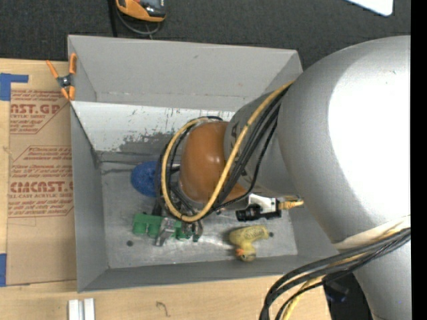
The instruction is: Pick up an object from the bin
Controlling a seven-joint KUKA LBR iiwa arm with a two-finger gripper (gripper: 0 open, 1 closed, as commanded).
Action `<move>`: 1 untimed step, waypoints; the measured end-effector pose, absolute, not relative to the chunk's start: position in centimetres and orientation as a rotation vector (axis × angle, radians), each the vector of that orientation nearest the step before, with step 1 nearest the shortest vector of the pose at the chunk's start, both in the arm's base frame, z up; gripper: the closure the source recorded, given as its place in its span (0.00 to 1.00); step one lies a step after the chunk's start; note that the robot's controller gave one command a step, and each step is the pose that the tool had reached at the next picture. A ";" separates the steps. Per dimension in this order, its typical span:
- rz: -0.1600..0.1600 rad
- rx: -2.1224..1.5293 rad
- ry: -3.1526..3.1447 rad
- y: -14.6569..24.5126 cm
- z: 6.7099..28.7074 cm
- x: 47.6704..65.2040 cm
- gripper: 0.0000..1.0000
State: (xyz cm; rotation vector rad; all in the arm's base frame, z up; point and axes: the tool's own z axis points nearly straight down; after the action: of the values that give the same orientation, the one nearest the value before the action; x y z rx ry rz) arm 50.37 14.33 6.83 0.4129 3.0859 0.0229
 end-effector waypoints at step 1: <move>0.015 0.418 3.096 14.3 7.4 50.2 1.00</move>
Offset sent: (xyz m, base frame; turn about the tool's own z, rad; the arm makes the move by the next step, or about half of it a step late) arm 0.0001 0.0001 0.0191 -0.0003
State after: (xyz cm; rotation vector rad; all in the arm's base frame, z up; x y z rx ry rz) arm 50.25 14.32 7.45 0.4180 3.0957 0.0154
